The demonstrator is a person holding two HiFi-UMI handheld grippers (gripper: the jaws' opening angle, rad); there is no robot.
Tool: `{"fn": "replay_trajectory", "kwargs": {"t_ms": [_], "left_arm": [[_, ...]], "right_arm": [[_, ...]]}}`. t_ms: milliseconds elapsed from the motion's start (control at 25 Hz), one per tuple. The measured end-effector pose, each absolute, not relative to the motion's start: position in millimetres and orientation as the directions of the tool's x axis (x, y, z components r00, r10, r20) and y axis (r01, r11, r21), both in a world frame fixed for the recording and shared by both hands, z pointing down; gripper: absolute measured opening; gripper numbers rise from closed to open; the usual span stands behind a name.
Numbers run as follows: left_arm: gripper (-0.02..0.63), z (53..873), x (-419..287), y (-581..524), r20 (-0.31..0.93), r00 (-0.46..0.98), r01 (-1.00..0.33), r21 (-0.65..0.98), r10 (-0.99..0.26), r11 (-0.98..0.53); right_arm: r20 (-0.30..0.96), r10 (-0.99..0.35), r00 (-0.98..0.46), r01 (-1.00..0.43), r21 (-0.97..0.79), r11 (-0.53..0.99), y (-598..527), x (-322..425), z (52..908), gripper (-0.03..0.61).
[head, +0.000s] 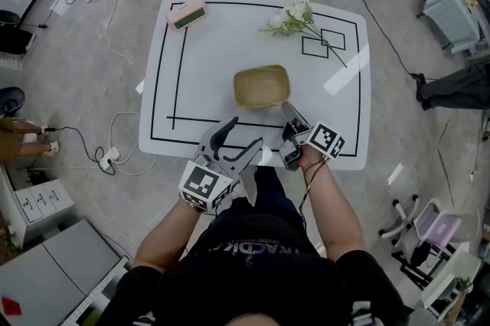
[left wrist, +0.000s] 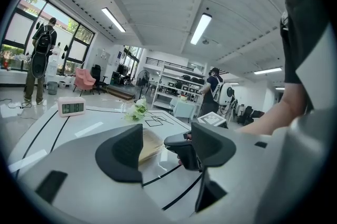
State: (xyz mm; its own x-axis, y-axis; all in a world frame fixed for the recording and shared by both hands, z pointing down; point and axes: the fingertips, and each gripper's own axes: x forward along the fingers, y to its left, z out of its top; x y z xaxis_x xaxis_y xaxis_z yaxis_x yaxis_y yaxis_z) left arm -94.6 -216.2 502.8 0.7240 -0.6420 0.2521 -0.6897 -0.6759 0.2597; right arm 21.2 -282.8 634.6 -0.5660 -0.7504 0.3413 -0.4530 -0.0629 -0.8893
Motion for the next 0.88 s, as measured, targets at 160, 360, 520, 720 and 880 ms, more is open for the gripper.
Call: {"fn": "replay_trajectory", "kwargs": {"t_ms": [160,360,520,720,880], "left_arm": [[0.291,495,-95,-211,0.241,0.725,-0.688,0.256,-0.645,-0.679],[0.288,488,-96,-203,0.231,0.727,-0.687,0.242,-0.647,-0.685],[0.282,483,-98,-196,0.22,0.727,-0.686,0.245,-0.65,-0.685],[0.264,474,-103,-184,0.208,0.721,-0.693,0.232,-0.661,-0.682],[0.253,465,-111,-175,0.194,0.711,-0.703,0.22,-0.676,-0.676]], "right_arm": [[0.303,-0.768,-0.565,-0.447,-0.894,-0.024,-281,24,620,0.061],[0.24,-0.781,-0.577,-0.462,-0.884,0.069,-278,20,594,0.046],[0.207,-0.765,-0.609,-0.51,-0.841,0.179,-274,9,569,0.043],[0.175,-0.754,-0.633,-0.609,-0.714,0.345,-265,-6,528,0.041],[0.178,-0.752,-0.635,-0.708,-0.524,0.474,-251,-18,495,0.041]]}}
